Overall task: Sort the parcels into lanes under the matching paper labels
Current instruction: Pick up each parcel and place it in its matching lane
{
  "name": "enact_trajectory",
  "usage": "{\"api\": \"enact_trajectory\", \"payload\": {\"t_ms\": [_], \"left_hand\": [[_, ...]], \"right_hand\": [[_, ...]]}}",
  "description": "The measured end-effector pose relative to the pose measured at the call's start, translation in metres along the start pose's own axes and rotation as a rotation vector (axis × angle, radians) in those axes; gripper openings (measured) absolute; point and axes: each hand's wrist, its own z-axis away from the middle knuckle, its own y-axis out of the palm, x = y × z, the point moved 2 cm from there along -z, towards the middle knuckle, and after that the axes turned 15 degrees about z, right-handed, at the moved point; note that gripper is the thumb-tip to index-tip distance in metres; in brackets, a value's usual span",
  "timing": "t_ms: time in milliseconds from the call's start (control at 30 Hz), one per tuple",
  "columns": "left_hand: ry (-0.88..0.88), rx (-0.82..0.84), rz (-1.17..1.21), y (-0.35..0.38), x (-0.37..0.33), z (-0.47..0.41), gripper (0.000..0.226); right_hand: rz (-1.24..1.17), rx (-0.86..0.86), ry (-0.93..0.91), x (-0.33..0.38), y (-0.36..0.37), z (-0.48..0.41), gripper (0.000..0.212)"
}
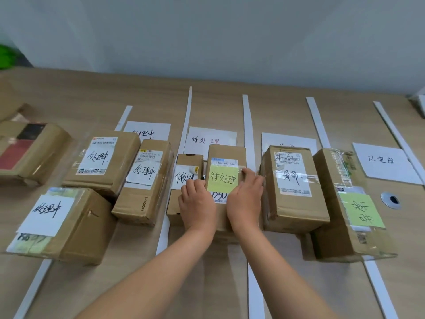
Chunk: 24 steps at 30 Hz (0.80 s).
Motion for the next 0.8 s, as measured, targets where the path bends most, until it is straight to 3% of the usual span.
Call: {"api": "enact_trajectory", "payload": {"t_ms": [200, 300, 433, 533, 700, 800], "left_hand": [[0.159, 0.349, -0.359, -0.042, -0.016, 0.001, 0.041], [0.214, 0.411, -0.464, -0.087, -0.011, 0.012, 0.035], [0.265, 0.254, -0.365, -0.158, -0.007, 0.006, 0.034], [0.326, 0.091, -0.253, -0.21, -0.011, -0.004, 0.047], [0.44, -0.168, -0.258, -0.314, -0.018, -0.007, 0.061], [0.419, -0.271, -0.237, -0.379, -0.004, 0.001, 0.063]], "right_hand": [[0.227, 0.126, -0.114, 0.002, -0.009, 0.0, 0.054], [0.372, 0.162, -0.263, 0.014, -0.021, 0.012, 0.061], [0.306, 0.108, -0.439, 0.066, -0.063, 0.035, 0.056], [0.261, -0.002, -0.549, 0.122, -0.099, 0.056, 0.057], [0.196, -0.153, -0.682, 0.216, -0.154, 0.115, 0.063], [0.176, -0.205, -0.743, 0.263, -0.174, 0.158, 0.065]]}}
